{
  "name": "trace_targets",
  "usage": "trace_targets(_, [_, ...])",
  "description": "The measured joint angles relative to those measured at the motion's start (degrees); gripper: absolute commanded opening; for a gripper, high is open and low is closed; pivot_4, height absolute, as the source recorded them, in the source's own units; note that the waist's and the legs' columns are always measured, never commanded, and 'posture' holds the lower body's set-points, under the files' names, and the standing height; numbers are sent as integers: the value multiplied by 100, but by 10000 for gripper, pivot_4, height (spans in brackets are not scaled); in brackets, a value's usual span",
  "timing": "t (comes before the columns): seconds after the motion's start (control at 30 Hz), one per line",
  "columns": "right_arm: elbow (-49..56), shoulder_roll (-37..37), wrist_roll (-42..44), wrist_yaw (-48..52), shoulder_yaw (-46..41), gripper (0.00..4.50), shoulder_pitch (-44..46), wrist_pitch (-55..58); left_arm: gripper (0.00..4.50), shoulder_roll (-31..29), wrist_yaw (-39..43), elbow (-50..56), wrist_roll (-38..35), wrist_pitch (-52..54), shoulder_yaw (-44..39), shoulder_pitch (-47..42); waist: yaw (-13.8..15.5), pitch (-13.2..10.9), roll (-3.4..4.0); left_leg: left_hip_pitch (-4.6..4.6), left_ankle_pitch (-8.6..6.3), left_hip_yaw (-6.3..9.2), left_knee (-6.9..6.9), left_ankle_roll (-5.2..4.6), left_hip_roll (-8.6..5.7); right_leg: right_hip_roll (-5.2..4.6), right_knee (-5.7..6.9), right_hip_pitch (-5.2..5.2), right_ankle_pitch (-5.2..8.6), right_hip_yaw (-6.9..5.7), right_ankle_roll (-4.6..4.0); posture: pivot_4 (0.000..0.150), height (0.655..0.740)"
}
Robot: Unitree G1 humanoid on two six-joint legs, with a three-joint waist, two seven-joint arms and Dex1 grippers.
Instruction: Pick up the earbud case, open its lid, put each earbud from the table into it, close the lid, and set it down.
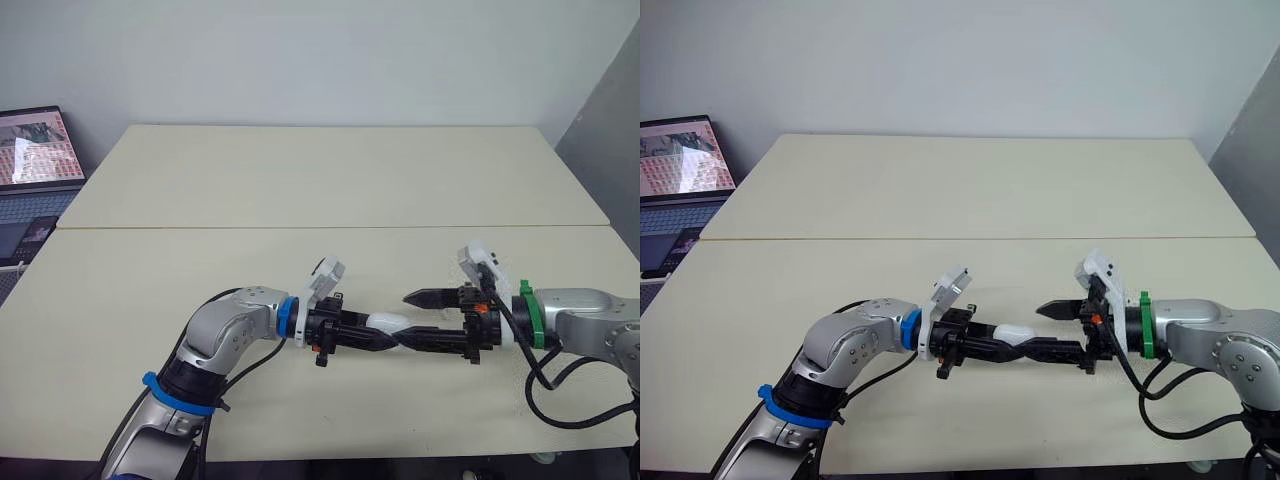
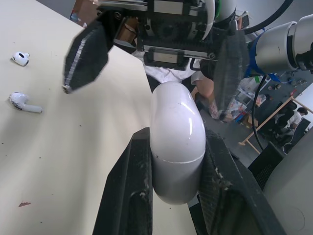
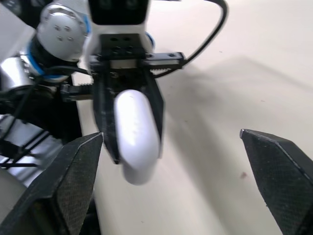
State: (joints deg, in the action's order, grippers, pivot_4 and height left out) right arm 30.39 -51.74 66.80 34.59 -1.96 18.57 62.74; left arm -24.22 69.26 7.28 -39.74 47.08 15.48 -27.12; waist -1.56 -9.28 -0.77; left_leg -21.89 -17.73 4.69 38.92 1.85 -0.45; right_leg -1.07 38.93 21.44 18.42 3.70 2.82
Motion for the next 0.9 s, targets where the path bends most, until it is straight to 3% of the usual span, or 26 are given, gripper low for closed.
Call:
trace_targets(0.6, [-105, 310, -1166, -17, 40, 45000, 29, -350, 8069, 0, -59, -77, 246, -164, 10, 25, 0, 0, -1, 0, 0, -2, 0, 0, -2, -3, -1, -1, 0, 1, 0, 1500, 7400])
trace_targets(0.9, [-205, 579, -958, -78, -367, 45000, 33, -300, 8069, 65, -116, -83, 304, -575, -77, 37, 3, -1, -1, -2, 0, -2, -1, 0, -2, -4, 0, 2, 0, 1, 0, 1500, 7400])
